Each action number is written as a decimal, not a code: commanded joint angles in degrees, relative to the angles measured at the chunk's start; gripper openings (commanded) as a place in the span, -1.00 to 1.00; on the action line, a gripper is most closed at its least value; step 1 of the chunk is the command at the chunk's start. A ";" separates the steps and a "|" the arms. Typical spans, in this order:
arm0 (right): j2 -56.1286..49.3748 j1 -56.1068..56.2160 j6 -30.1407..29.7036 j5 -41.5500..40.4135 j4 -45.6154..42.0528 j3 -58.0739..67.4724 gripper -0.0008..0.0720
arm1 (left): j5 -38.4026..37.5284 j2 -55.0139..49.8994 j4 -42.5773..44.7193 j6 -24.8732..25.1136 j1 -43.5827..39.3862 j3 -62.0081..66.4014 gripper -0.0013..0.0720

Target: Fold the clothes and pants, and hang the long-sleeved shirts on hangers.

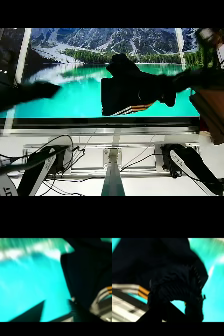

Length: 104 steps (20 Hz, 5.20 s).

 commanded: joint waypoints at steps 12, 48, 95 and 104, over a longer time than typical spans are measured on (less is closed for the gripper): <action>0.04 0.04 1.70 -1.03 -1.53 -12.52 -0.90 | 15.47 -31.28 -25.16 9.09 -21.07 -12.87 0.95; 3.26 0.09 -4.00 -3.65 40.33 25.22 -0.90 | 39.65 22.21 6.80 13.66 -12.24 28.06 -0.95; -22.53 -9.94 0.13 -32.35 -6.38 -1.60 -0.50 | 24.35 -17.33 -13.46 -16.61 -47.58 -9.55 0.90; -22.53 -9.94 0.13 -32.17 -6.38 -1.60 0.06 | 29.81 -17.51 -0.96 -21.35 -34.51 -9.55 0.90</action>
